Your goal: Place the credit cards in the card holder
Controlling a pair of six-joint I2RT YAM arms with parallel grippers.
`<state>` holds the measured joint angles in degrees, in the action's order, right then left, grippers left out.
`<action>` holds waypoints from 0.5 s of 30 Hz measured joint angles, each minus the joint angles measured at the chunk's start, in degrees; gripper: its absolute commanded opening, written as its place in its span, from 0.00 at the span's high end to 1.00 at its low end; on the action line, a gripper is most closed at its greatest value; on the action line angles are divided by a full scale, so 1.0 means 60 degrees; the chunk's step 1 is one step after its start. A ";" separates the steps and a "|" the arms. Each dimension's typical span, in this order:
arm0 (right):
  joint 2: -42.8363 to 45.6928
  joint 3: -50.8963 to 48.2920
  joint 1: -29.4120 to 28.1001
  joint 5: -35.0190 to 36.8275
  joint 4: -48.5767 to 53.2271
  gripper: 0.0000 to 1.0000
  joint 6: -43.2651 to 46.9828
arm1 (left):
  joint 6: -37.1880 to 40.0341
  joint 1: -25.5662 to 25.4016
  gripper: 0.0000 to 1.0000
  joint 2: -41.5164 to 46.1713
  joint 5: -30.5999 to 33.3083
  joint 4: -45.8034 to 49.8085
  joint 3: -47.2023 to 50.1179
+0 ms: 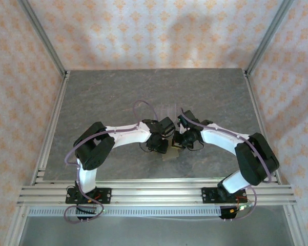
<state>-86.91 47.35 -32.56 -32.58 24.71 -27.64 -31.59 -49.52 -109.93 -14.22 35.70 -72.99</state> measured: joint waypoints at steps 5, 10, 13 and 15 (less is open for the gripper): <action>-0.0178 -0.0004 0.0025 -0.0091 -0.0113 1.00 -0.0033 | -0.0004 0.0000 0.68 0.0000 -0.0022 -0.0007 0.0004; -0.0270 0.0000 0.0080 -0.0222 -0.0182 1.00 -0.0036 | 0.0000 0.0000 0.68 -0.0011 -0.0029 -0.0007 0.0004; -0.0328 0.0000 0.0102 -0.0259 -0.0233 1.00 -0.0033 | -0.0004 0.0000 0.68 -0.0011 -0.0029 -0.0011 0.0004; -0.0364 0.0000 0.0106 -0.0273 -0.0270 1.00 -0.0033 | -0.0004 0.0000 0.68 -0.0011 -0.0033 -0.0015 0.0004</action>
<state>-89.10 47.35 -31.92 -34.22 23.09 -27.83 -31.62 -49.52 -110.00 -14.41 35.62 -72.97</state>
